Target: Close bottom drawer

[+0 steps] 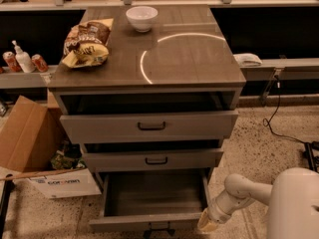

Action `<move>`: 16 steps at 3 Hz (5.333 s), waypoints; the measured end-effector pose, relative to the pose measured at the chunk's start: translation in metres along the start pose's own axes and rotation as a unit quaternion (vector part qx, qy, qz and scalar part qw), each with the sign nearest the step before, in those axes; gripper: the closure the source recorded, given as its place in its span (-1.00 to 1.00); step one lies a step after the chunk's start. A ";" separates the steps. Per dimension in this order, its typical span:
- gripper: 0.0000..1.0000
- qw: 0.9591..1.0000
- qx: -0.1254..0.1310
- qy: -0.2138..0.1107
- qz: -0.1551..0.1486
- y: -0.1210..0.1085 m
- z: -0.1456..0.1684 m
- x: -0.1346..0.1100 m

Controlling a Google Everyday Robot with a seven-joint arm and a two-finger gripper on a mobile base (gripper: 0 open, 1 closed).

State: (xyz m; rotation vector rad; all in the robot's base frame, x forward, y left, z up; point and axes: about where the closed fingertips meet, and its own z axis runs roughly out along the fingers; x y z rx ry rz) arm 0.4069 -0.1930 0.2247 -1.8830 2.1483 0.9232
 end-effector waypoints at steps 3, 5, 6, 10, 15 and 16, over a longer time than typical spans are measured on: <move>1.00 0.995 0.059 0.048 0.064 -0.022 0.088 0.035; 1.00 0.995 0.070 0.040 0.065 -0.032 0.080 0.030; 1.00 0.992 0.111 0.025 0.053 -0.060 0.072 0.026; 1.00 0.978 0.205 -0.050 -0.005 -0.178 0.035 -0.010; 1.00 0.975 0.208 -0.081 -0.019 -0.160 0.022 -0.030; 1.00 0.975 0.201 -0.087 -0.030 -0.155 0.018 -0.035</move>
Offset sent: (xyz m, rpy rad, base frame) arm -0.0144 0.0136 -0.1002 -0.2162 -0.0632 -0.1455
